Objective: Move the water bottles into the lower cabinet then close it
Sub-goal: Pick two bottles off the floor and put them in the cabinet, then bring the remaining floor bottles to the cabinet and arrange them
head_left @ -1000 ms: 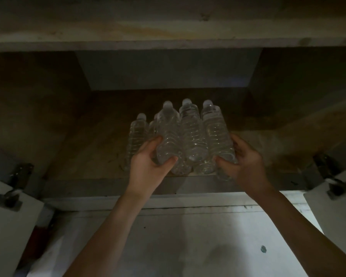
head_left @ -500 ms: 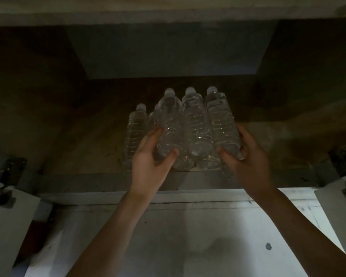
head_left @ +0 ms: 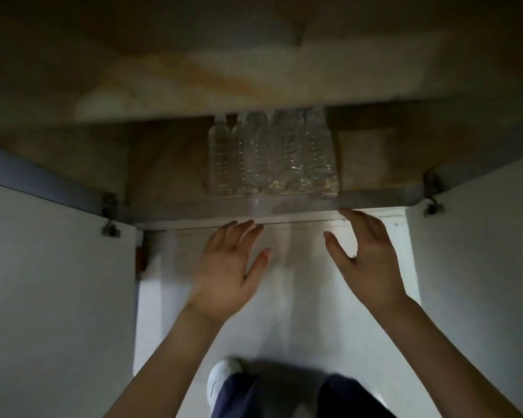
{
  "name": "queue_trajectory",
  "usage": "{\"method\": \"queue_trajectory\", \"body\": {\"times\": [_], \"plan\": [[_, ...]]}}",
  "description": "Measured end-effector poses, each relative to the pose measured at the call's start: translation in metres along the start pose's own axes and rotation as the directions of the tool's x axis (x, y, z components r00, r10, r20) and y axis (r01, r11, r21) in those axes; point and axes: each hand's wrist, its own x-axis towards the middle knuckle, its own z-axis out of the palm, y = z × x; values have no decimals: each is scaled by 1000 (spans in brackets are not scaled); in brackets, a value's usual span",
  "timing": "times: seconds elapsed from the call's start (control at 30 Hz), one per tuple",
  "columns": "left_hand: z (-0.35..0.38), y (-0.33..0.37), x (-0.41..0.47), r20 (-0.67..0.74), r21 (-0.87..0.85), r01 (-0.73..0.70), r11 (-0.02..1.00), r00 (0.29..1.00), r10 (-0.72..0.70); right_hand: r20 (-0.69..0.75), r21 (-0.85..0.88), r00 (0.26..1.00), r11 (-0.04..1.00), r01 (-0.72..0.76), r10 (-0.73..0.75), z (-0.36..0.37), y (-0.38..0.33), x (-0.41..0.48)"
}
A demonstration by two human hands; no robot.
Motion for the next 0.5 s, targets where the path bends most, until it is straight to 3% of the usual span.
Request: {"method": "queue_trajectory", "body": {"times": [0.37, 0.5], "plan": [[-343, 230, -102, 79, 78, -203, 976, 977, 197, 117, -244, 991, 965, 98, -71, -353, -215, -90], [-444, 296, -128, 92, 103, -242, 965, 968, 233, 65, -261, 995, 961, 95, -81, -456, -275, -118]]}}
